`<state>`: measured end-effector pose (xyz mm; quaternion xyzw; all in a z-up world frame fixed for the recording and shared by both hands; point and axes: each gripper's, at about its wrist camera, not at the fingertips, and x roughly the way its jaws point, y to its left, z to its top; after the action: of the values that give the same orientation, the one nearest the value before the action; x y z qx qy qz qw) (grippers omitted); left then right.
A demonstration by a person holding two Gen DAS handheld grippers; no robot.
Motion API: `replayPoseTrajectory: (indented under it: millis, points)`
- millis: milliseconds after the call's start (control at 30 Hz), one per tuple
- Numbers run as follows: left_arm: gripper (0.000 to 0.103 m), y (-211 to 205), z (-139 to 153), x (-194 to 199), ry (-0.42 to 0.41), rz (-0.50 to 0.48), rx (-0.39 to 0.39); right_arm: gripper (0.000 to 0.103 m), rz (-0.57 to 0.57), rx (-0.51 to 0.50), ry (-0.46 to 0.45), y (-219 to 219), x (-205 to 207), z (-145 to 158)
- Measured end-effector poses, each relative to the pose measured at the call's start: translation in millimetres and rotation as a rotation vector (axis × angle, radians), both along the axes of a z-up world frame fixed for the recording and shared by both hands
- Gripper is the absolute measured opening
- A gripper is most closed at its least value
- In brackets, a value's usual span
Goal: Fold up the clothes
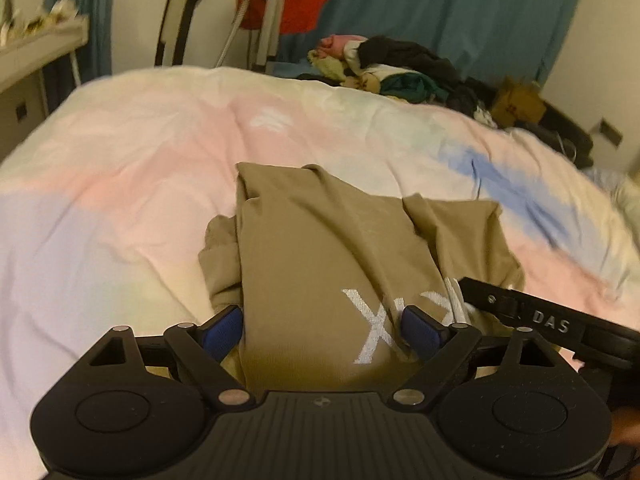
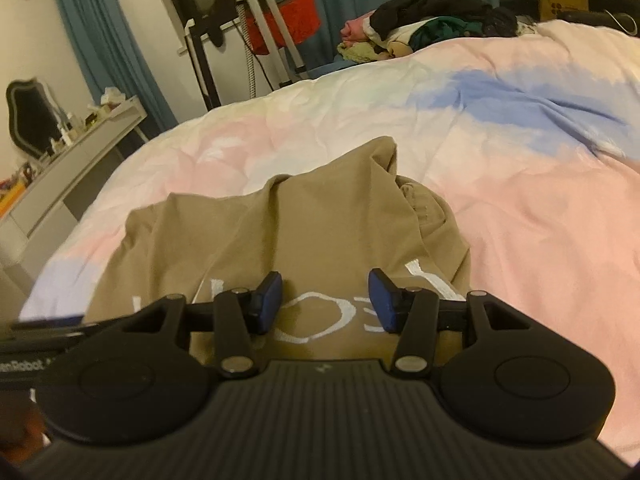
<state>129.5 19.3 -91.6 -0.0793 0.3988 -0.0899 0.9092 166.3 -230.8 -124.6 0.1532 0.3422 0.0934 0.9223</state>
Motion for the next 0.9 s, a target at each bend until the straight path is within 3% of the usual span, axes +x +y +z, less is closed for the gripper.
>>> replayPoseTrajectory:
  millis: [100, 200, 300, 333, 367, 433, 500, 600, 700, 800, 900]
  points:
    - [0.086, 14, 16, -19, -0.059, 0.007, -0.095, 0.052, -0.053, 0.094, 0.026, -14, -10, 11]
    - [0.087, 25, 31, -46, -0.106, -0.042, -0.238, 0.053, -0.082, 0.223, 0.018, -30, -27, 24]
    - [0.090, 31, 25, -61, -0.065, -0.126, -0.417, 0.057, -0.096, 0.295, 0.017, -39, -42, 31]
    - [0.090, 31, 19, -60, -0.022, -0.144, -0.462, 0.062, -0.102, 0.311, 0.023, -41, -43, 31]
    - [0.090, 31, 11, -56, 0.026, -0.144, -0.496, 0.074, -0.109, 0.327, 0.028, -42, -44, 31]
    - [0.090, 29, -7, -42, 0.121, -0.099, -0.540, 0.084, -0.111, 0.334, 0.044, -41, -42, 30]
    - [0.090, 33, -25, -25, 0.215, -0.014, -0.581, 0.083, -0.106, 0.340, 0.053, -39, -40, 30]
    - [0.087, 49, -59, -1, 0.355, 0.151, -0.703, 0.084, -0.114, 0.384, 0.076, -42, -40, 26]
    - [0.086, 61, -72, 7, 0.377, 0.241, -0.815, 0.084, -0.118, 0.460, 0.101, -46, -41, 21]
    - [0.085, 64, -73, 8, 0.356, 0.265, -0.843, 0.084, -0.118, 0.555, 0.132, -50, -42, 16]
    - [0.067, 62, -70, 5, 0.326, 0.272, -0.808, 0.084, -0.121, 0.643, 0.179, -49, -41, 8]
